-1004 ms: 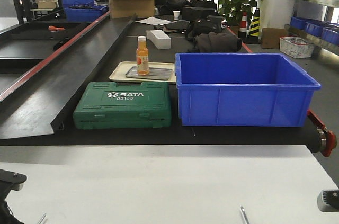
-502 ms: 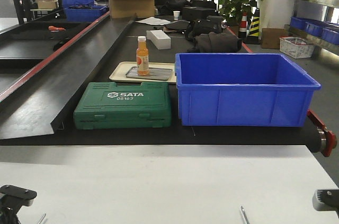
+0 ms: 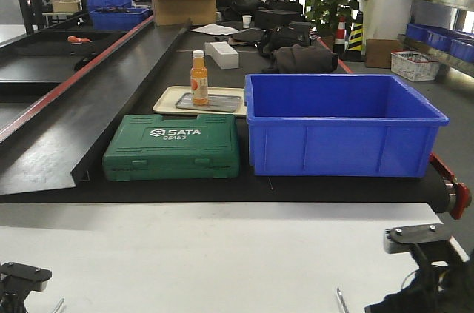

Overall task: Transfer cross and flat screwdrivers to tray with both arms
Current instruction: 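Lower both grippers onto the green-handled screwdrivers on the table, then close both grippers on the screwdriver handles and lift them upright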

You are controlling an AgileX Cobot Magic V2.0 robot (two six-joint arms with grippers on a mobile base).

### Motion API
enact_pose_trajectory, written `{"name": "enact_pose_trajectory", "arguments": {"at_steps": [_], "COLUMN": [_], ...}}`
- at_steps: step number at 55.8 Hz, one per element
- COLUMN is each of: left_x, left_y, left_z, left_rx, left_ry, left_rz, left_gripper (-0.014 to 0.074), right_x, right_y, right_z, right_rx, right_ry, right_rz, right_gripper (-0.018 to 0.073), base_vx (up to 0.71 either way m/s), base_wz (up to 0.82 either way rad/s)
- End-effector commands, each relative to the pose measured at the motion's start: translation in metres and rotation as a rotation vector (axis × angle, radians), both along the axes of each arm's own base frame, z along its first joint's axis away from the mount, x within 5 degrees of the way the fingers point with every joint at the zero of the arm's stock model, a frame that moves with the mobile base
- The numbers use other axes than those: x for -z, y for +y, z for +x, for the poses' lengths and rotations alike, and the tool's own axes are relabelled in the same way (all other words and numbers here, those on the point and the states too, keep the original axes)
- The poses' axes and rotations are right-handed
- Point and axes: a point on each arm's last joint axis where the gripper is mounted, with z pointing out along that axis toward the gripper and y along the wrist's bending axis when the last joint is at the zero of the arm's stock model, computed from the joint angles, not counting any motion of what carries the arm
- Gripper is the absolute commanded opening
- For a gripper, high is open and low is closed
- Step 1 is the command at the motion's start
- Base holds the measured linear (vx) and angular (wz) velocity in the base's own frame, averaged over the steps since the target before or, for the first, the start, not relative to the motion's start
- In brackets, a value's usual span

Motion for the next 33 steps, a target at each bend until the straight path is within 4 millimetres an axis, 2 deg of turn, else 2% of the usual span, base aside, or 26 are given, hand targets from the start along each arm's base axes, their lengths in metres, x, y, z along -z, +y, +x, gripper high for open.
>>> {"name": "enact_pose_trajectory", "arguments": {"at_steps": [1, 5, 20, 33], "left_x": [-0.019, -0.019, -0.019, -0.019], "left_y": [-0.001, -0.001, -0.002, -0.002], "left_z": [0.004, 0.003, 0.004, 0.006], "left_rx": [-0.002, -0.003, -0.014, -0.016], "left_ry": [-0.043, -0.037, -0.052, -0.072], "left_rz": [-0.003, -0.003, -0.015, -0.018], "left_gripper": [0.0513, 0.0513, 0.0513, 0.0513], "right_x": [-0.009, 0.001, 0.042, 0.070], "right_y": [0.016, 0.024, 0.030, 0.032], "right_z": [0.022, 0.034, 0.068, 0.074], "right_rx": [-0.072, -0.071, -0.052, -0.050], "right_ry": [-0.075, -0.040, 0.101, 0.201], "right_rz": [-0.006, 0.001, -0.010, -0.022], "right_gripper": [0.0435, 0.0435, 0.0435, 0.0435], "base_vx": [0.00, 0.00, 0.00, 0.00], "base_wz": [0.00, 0.00, 0.00, 0.00]}}
